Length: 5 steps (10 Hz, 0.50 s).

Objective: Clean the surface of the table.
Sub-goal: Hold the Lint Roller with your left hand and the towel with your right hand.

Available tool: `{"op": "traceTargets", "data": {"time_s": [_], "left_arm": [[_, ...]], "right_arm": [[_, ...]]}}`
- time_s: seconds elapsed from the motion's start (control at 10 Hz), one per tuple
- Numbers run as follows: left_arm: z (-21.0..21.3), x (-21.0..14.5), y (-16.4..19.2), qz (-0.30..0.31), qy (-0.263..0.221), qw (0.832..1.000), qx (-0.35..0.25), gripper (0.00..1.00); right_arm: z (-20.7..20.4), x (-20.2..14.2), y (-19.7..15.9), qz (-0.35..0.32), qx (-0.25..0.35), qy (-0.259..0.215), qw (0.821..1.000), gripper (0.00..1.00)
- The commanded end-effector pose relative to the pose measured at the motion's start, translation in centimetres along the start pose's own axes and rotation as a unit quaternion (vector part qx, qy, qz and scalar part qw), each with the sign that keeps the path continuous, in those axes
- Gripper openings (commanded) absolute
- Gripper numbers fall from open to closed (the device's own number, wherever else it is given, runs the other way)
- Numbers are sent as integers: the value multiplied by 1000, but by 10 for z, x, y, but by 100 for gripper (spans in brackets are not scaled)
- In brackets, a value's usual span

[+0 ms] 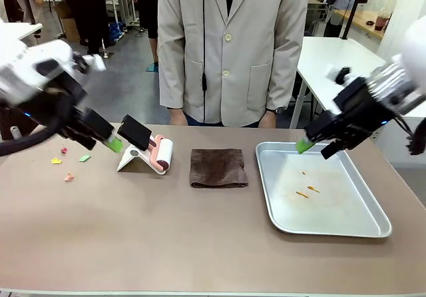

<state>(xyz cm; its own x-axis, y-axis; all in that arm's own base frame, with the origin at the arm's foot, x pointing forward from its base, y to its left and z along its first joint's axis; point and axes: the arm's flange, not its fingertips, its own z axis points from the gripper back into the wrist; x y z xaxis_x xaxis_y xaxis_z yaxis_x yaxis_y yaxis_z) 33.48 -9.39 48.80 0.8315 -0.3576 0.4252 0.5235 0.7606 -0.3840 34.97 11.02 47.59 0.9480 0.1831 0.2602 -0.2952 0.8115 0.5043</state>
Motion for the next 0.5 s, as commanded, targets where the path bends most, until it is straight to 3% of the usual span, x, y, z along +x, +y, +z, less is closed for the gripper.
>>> {"op": "traceTargets", "data": {"time_s": [0.0, 0.2, 0.4], "left_arm": [[28, -14, 39, 39, -34, 993, -102, 100], [71, -43, 97, 97, -92, 973, -190, 100], [102, -79, 156, 152, -133, 951, -234, 100]], "right_arm": [[27, -25, -33, -26, 119, -49, 991, 100], [58, -49, -70, -58, 211, -93, 971, 100], [71, -59, -113, -110, 274, -116, 948, 100]]}}
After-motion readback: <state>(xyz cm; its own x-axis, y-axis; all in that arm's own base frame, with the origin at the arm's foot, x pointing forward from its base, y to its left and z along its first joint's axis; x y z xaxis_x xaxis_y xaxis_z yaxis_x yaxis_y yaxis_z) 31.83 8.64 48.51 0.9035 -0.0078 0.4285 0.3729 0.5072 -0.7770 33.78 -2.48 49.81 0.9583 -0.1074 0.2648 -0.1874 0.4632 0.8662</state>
